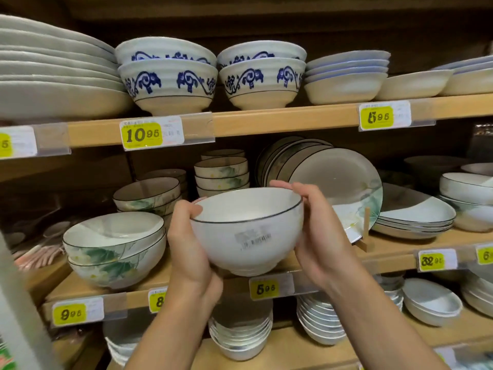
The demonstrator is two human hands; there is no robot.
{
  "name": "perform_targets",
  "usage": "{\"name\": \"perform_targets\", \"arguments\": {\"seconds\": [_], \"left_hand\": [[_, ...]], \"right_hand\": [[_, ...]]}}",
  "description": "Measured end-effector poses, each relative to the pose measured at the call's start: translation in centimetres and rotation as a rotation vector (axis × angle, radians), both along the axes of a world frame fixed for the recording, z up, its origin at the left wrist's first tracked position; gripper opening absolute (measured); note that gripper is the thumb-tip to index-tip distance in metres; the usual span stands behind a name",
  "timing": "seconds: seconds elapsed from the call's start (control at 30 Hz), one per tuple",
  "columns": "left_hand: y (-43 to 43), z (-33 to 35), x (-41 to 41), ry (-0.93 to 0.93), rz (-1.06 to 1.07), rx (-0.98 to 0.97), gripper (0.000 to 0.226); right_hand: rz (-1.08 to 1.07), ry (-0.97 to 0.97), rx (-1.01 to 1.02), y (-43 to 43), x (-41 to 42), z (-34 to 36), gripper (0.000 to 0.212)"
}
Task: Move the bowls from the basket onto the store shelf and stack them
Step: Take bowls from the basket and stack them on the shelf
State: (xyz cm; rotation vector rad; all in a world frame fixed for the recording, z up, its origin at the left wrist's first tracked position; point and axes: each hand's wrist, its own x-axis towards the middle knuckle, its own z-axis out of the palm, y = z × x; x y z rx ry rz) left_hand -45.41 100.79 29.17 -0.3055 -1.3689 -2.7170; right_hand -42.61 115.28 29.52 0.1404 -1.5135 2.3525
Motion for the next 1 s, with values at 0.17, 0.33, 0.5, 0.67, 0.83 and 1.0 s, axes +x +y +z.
{"name": "perform_targets", "arguments": {"seconds": [0.17,0.33,0.5,0.67,0.83,1.0], "left_hand": [[0.0,0.3,-0.4,-0.052,-0.060,-0.157,0.035],[-0.2,-1.4,1.7,0.041,0.132,-0.160,0.045],[0.1,-1.2,3.6,0.108,0.113,-0.156,0.076],[-2.2,1.3,0.1,0.080,0.163,-0.255,0.085],[-2.2,2.9,-4.1,0.118,0.311,-0.414,0.068],[-2.1,3.7,-8.0,0.175,0.466,-0.563,0.033]], "right_hand": [[0.142,-0.117,-0.095,-0.3,-1.1,1.2,0.043],[-0.049,-0.025,-0.139,-1.2,-0.9,0.3,0.029],[-0.252,0.138,0.078,-3.6,-0.3,-1.1,0.043],[-0.038,0.016,0.005,-2.9,-1.7,-1.1,0.056],[-0.188,0.061,0.248,-3.6,-5.4,1.4,0.055],[-0.297,0.069,0.438,-3.5,-9.0,2.4,0.069]]}}
